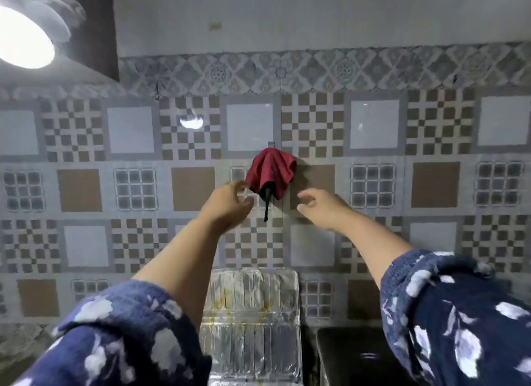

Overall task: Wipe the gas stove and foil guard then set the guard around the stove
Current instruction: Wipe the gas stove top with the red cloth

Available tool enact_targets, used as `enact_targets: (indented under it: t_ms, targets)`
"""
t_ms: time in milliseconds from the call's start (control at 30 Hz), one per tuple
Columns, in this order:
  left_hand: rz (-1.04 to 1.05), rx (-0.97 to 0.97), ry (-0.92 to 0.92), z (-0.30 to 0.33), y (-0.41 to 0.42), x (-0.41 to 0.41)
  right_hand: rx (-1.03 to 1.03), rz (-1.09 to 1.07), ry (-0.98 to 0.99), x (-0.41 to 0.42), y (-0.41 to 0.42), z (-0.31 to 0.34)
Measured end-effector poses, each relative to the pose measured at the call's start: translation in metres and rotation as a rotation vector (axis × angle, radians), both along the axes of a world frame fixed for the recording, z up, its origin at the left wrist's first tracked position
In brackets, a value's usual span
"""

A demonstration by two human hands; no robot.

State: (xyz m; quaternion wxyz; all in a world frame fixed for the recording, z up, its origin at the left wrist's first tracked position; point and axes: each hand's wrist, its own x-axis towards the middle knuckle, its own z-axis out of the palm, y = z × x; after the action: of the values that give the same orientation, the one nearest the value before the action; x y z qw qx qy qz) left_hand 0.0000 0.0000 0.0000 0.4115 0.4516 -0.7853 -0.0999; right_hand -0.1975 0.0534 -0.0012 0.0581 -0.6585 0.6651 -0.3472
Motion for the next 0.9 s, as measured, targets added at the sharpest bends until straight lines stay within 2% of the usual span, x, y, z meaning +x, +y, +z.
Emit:
enact_targets:
  t_ms: [100, 233, 467, 567, 700, 900]
  targets:
    - [0.049, -0.114, 0.148, 0.012, -0.036, -0.009, -0.165, -0.059, -0.132, -0.002, -0.047, 0.012]
    - [-0.017, -0.149, 0.275, 0.016, -0.080, -0.025, -0.338, -0.025, -0.366, 0.002, -0.106, 0.023]
    - [-0.080, -0.216, 0.254, 0.016, -0.104, -0.041, -0.523, 0.034, -0.588, 0.015, -0.151, 0.020]
    - [-0.066, -0.218, 0.309, 0.025, -0.098, -0.043, -0.581, 0.023, -0.636, 0.015, -0.139, 0.029]
    - [-0.124, -0.161, 0.448, 0.039, -0.078, -0.041, -0.625, 0.032, -0.596, 0.009, -0.102, 0.048]
    - [-0.196, 0.019, 0.447, 0.002, 0.000, -0.042, -0.502, 0.040, -0.570, -0.011, -0.015, 0.023]
